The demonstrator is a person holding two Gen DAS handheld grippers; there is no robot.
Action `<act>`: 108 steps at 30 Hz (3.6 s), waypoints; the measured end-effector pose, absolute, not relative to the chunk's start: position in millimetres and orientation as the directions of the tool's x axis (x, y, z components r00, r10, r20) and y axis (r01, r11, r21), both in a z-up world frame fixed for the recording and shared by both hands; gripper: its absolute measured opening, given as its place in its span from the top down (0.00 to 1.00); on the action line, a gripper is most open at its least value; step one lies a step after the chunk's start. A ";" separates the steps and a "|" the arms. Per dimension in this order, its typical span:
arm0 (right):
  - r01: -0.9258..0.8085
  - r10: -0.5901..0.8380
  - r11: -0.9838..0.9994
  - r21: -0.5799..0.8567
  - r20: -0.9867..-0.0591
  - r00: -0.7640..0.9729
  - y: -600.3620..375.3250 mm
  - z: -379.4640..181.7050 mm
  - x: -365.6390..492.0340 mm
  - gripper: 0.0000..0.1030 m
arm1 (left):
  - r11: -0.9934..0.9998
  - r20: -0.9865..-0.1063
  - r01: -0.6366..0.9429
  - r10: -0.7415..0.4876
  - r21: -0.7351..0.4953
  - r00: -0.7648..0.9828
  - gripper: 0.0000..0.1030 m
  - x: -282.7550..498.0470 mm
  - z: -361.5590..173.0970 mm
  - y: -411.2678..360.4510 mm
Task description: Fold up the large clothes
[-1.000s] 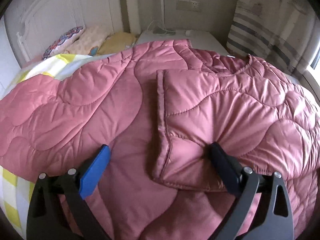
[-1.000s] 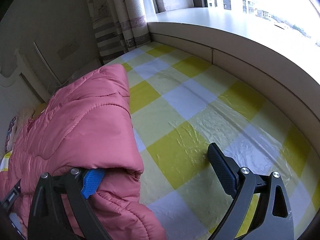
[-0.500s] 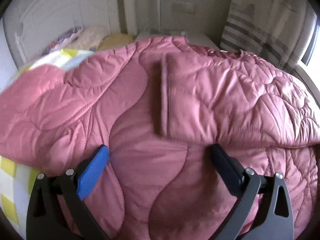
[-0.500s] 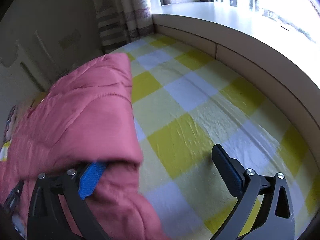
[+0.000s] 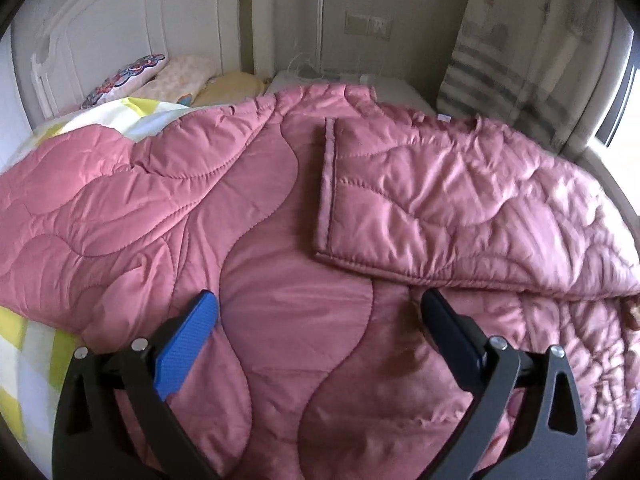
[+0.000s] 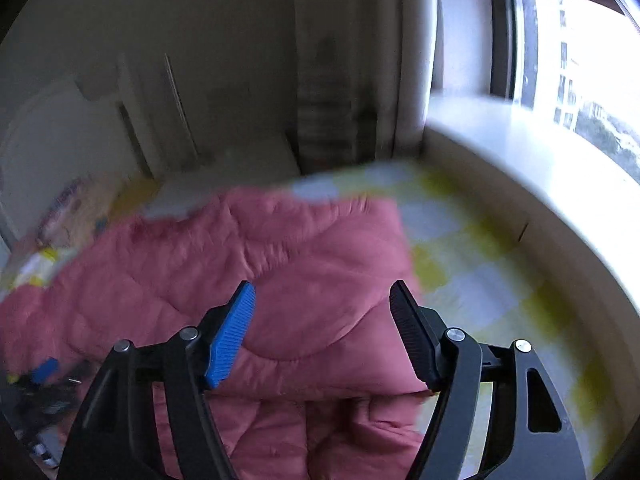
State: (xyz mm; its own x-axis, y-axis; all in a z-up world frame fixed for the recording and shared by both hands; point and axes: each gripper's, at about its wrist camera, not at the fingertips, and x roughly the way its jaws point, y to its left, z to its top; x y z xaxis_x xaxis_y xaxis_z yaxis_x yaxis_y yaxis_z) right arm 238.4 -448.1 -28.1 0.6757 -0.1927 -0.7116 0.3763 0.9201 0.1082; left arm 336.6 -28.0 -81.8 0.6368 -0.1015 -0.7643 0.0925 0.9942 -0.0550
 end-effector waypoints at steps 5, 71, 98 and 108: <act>0.398 -0.194 0.913 0.084 -0.770 0.608 -451.9 -66.5 245.3 0.33 | 0.974 -0.691 0.042 -0.187 -0.221 0.699 0.02 326.6 -70.6 -0.5; 0.404 -0.215 0.912 0.071 -0.756 0.618 -453.1 -67.4 240.3 0.16 | 0.969 -0.750 0.194 -0.243 -0.154 0.616 0.02 384.6 -81.6 -61.4; 0.421 -0.237 0.907 -0.019 -0.849 0.472 -494.7 -77.0 392.2 0.11 | 0.973 -0.766 0.203 -0.209 -0.105 0.608 0.02 387.8 -84.8 -74.2; 0.281 -0.160 0.959 0.036 -0.752 0.640 -416.3 -34.8 274.3 0.05 | 0.968 -0.760 0.209 -0.240 -0.139 0.604 0.02 387.2 -82.5 -67.4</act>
